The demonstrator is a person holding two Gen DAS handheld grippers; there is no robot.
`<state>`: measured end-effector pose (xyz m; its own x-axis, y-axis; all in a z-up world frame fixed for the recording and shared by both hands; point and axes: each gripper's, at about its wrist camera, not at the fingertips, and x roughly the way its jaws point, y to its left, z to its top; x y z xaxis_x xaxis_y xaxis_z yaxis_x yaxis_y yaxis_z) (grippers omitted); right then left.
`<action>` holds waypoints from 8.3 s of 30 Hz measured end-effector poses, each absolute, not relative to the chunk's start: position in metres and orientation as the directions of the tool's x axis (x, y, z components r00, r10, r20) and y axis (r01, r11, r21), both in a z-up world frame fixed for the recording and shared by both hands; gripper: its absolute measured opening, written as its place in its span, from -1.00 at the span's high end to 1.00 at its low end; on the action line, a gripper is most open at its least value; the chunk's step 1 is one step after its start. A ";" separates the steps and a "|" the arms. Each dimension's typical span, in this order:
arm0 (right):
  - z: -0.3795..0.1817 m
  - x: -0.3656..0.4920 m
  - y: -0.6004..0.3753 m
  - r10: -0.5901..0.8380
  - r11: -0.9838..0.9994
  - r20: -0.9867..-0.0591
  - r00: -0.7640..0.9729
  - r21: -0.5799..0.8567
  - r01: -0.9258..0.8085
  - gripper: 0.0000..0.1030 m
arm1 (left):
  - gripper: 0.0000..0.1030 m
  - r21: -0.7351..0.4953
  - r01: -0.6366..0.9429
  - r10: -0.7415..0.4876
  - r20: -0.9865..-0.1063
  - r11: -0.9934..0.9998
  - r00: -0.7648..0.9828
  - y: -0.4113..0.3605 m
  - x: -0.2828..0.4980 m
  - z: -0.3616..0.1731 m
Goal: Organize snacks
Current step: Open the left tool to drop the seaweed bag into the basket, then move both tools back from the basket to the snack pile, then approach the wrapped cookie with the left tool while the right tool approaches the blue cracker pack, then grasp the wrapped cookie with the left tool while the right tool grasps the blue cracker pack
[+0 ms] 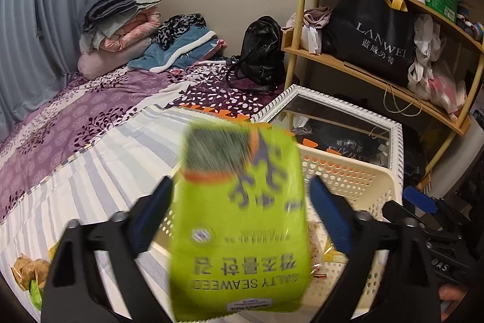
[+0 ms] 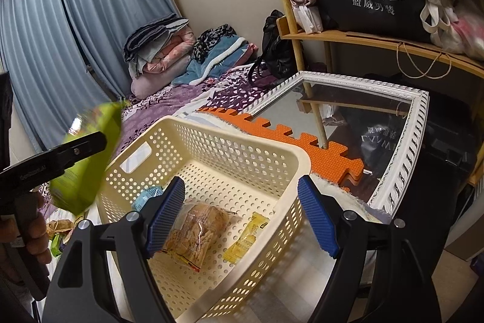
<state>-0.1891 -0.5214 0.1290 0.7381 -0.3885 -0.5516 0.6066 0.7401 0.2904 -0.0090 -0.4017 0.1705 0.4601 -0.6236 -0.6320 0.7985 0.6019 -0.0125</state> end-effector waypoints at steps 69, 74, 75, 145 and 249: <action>0.146 -0.099 -0.314 -0.015 0.970 -0.599 0.801 0.185 0.157 -0.77 | -0.94 -0.151 0.236 -0.276 -0.649 0.960 0.709 -0.034 0.028 0.143; 0.137 -0.095 -0.304 0.024 0.972 -0.626 0.779 0.197 0.128 -0.86 | -0.94 -0.136 0.224 -0.254 -0.691 0.965 0.677 -0.031 0.030 0.116; 0.135 -0.094 -0.304 0.027 0.973 -0.631 0.775 0.195 0.125 -0.86 | -0.94 -0.129 0.220 -0.245 -0.705 0.967 0.666 -0.030 0.031 0.109; 0.036 0.140 -0.134 0.127 0.987 -0.832 0.540 0.054 -0.149 -0.90 | -0.32 -0.224 0.226 -0.315 -0.765 0.948 0.561 0.020 0.044 0.026; 0.027 0.083 -0.203 0.027 0.999 -0.830 0.557 0.010 -0.032 -0.12 | 0.22 -0.164 0.289 -0.312 -0.735 0.943 0.602 -0.007 0.038 0.054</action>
<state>0.0829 -0.2031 0.0269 0.5567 0.0265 -0.8303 -0.0322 0.9994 0.0104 0.0377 -0.0066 0.0539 0.6023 -0.3119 -0.7348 0.2889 0.9433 -0.1636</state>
